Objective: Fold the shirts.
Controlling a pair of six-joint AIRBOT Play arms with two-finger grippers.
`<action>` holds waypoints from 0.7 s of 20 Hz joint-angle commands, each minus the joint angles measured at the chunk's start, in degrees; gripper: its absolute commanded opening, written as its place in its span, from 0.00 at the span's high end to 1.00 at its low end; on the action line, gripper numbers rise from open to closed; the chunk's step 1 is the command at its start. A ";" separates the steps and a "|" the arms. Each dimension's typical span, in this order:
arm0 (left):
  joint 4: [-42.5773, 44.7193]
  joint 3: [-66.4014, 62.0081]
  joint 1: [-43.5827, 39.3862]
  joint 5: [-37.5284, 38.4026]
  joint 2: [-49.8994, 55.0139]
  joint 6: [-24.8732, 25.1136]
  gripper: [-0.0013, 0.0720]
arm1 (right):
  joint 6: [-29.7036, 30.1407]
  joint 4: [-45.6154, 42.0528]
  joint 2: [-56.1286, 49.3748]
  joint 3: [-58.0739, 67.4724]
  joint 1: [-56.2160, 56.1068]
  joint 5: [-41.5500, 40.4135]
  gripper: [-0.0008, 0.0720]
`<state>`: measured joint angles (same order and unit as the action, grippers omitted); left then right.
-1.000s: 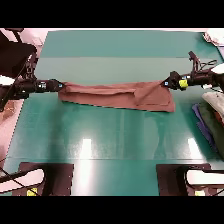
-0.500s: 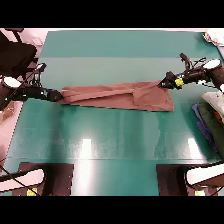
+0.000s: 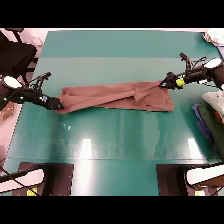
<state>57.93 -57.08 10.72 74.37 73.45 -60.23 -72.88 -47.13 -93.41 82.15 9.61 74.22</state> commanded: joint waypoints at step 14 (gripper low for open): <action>6.47 0.02 -0.02 -1.55 -12.79 -13.46 0.95 | -1.60 -0.96 5.51 0.00 -4.28 -1.42 0.96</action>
<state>62.78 -57.08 10.72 77.47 60.36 -72.82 -74.41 -48.12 -85.89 82.15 5.58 75.37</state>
